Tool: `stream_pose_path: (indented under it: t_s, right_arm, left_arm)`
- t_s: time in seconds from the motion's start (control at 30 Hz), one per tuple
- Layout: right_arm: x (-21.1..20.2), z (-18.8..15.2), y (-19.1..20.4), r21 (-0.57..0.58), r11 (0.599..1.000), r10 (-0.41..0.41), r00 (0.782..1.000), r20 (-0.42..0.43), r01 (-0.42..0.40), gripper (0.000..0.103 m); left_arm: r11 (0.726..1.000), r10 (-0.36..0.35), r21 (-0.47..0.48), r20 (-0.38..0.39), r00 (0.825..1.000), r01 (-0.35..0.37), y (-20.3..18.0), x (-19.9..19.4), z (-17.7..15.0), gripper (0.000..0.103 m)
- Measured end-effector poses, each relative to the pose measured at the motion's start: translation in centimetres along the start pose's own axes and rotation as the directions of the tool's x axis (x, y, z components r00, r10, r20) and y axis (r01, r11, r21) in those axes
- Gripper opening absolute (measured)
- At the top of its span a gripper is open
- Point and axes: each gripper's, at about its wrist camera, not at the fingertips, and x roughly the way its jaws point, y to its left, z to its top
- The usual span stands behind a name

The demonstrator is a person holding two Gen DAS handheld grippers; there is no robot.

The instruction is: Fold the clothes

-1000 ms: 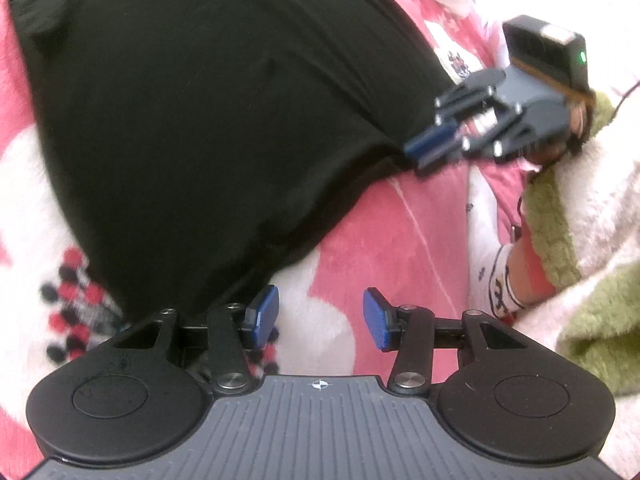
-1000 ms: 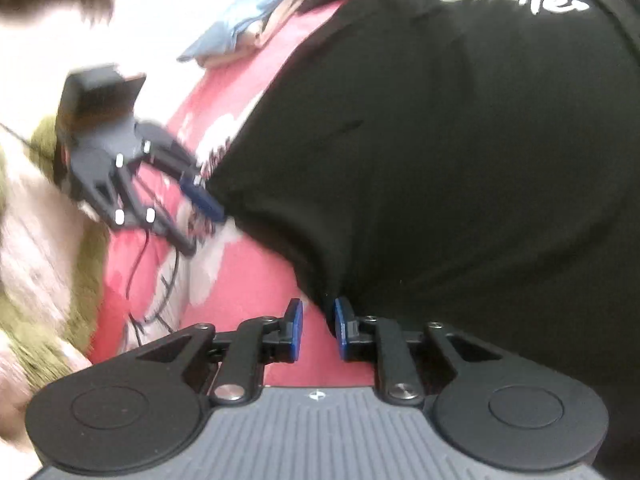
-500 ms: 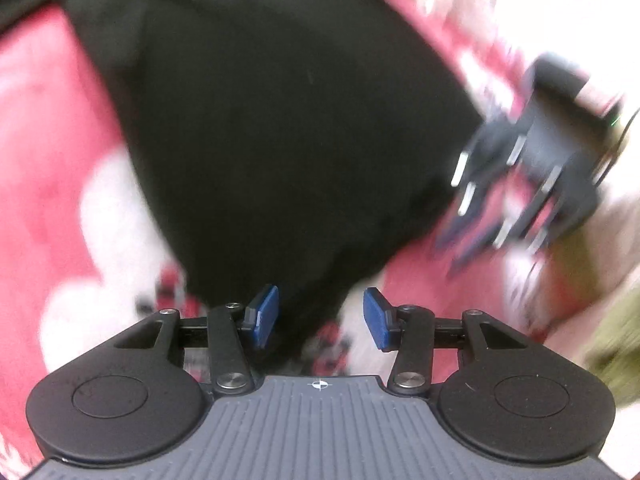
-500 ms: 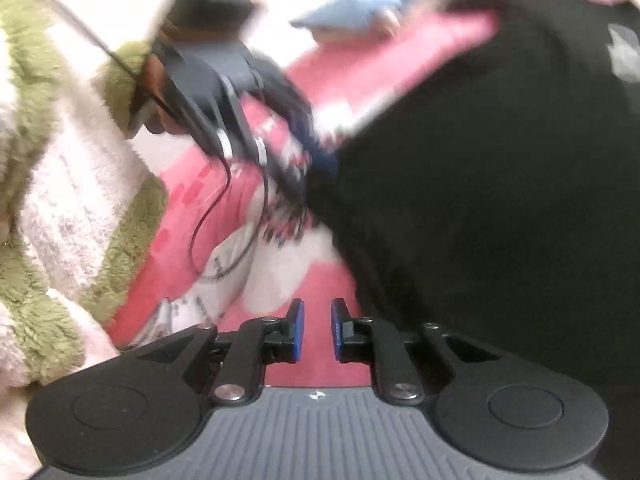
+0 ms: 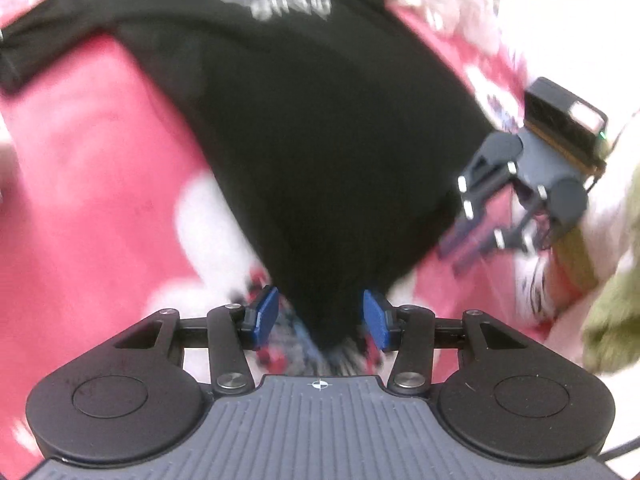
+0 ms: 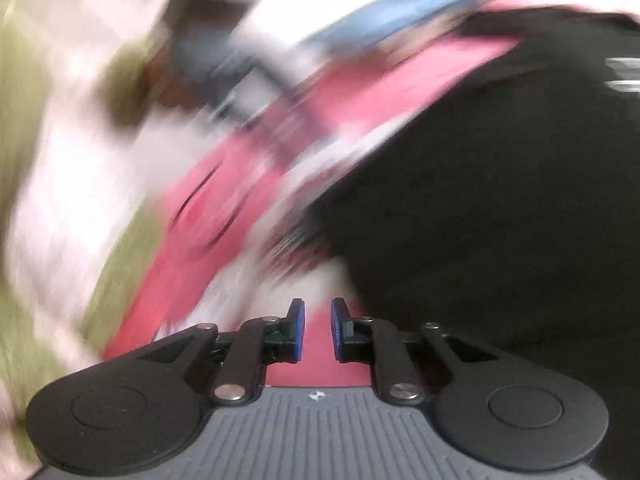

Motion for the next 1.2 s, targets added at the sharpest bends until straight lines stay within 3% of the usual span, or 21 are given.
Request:
stream_pose_path:
  t_s: [0.1,0.17,0.33,0.43,0.53,0.57,0.63,0.77,0.87,0.97,1.03,1.13,1.2]
  right_arm:
    - [-0.7,-0.2,-1.2,0.053,0.998,-0.039,0.999,0.025,0.038,0.016]
    - [-1.8,-1.7,-2.2,0.102,0.994,-0.045,0.999,-0.016,0.047,0.016]
    - [-4.7,-5.7,-4.5,0.22,0.973,-0.051,0.991,-0.12,0.077,0.016]
    - [-7.5,-5.8,-4.9,0.214,0.975,-0.022,0.983,-0.182,0.061,0.016]
    - [-10.9,-2.5,-8.1,0.223,0.956,-0.18,0.981,-0.065,0.19,0.017]
    - [-12.1,-1.4,-9.6,0.266,0.931,-0.257,0.966,-0.007,0.25,0.021]
    - [-13.8,1.8,-13.8,0.372,0.837,-0.458,0.886,0.074,0.401,0.027]
    - [-15.1,6.6,-20.7,0.519,0.681,-0.655,0.746,0.116,0.517,0.027]
    - [-14.9,8.1,-24.0,0.581,0.643,-0.677,0.725,0.126,0.499,0.027]
    - [-13.6,9.0,-26.0,0.55,0.598,-0.737,0.67,0.091,0.583,0.027]
    - [-12.8,9.6,-26.6,0.493,0.596,-0.759,0.644,0.09,0.634,0.027]
    - [-13.1,10.5,-27.3,0.437,0.625,-0.751,0.651,0.112,0.646,0.032]
    - [-13.9,11.6,-28.2,0.488,0.628,-0.737,0.665,0.122,0.606,0.04]
  left_arm:
    - [1.0,-0.013,0.007,0.074,0.997,0.012,0.0,1.3,2.7,0.047]
    - [1.0,-0.012,-0.022,0.115,0.993,0.014,-0.5,3.1,4.3,0.047]
    - [0.999,-0.009,-0.036,0.111,0.994,0.013,-1.9,6.1,5.9,0.047]
    - [0.999,0.025,-0.024,0.121,0.992,-0.022,-1.9,6.3,7.0,0.047]
    - [0.998,0.055,-0.033,0.151,0.987,-0.051,-1.7,6.5,8.5,0.047]
    - [0.997,0.066,-0.04,0.167,0.984,-0.06,-1.7,6.7,9.2,0.048]
    - [0.995,0.086,-0.064,0.203,0.975,-0.074,-2.0,7.3,10.5,0.048]
    - [0.988,0.119,-0.129,0.259,0.958,-0.088,-2.1,9.2,13.1,0.048]
    - [0.983,0.124,-0.165,0.27,0.955,-0.081,-2.2,10.8,14.2,0.048]
    - [0.984,0.127,-0.152,0.271,0.954,-0.088,-2.7,11.9,14.7,0.048]
    - [0.987,0.13,-0.132,0.271,0.954,-0.097,-3.2,12.3,14.8,0.05]
    - [0.989,0.132,-0.101,0.269,0.954,-0.108,-3.7,12.6,15.0,0.051]
    - [0.99,0.133,-0.088,0.267,0.954,-0.114,-4.0,12.8,15.1,0.052]
